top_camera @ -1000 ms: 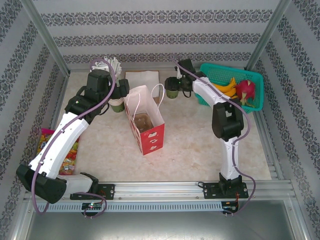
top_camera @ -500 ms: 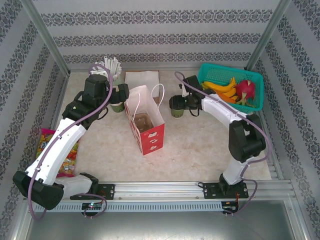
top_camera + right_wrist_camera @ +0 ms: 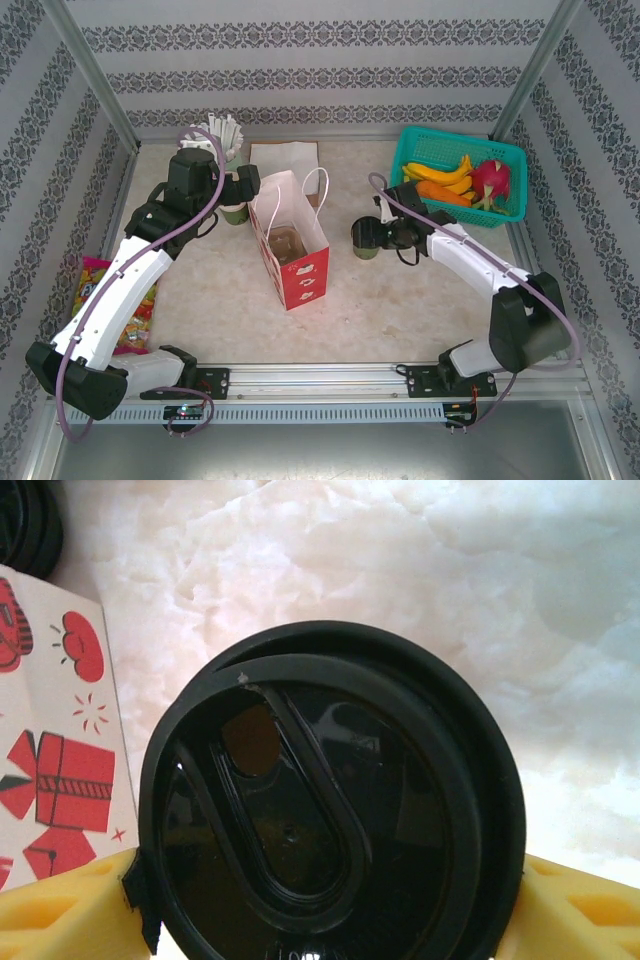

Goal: Pack the takeout coffee

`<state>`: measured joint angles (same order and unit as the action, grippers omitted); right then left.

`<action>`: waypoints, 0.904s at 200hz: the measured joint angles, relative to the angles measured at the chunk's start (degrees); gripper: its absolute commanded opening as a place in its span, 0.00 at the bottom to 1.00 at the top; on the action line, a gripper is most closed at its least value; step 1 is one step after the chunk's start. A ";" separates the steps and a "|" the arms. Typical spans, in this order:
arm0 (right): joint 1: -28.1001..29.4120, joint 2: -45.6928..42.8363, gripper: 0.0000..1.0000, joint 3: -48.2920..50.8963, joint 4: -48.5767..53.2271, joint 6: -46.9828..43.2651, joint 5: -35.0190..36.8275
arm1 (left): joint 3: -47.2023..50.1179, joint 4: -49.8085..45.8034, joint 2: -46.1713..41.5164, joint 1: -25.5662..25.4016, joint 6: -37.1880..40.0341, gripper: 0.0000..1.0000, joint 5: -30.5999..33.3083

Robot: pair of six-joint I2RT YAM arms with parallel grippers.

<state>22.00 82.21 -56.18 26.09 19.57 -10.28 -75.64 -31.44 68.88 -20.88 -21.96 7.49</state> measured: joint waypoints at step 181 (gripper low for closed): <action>-0.02 1.57 0.98 -9.07 9.70 7.15 2.86 | 1.68 0.63 -1.57 0.00 -0.63 1.00 0.13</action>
<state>21.98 83.79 -65.25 35.79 26.72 -7.42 -73.95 -30.81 67.31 -20.88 -22.59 7.62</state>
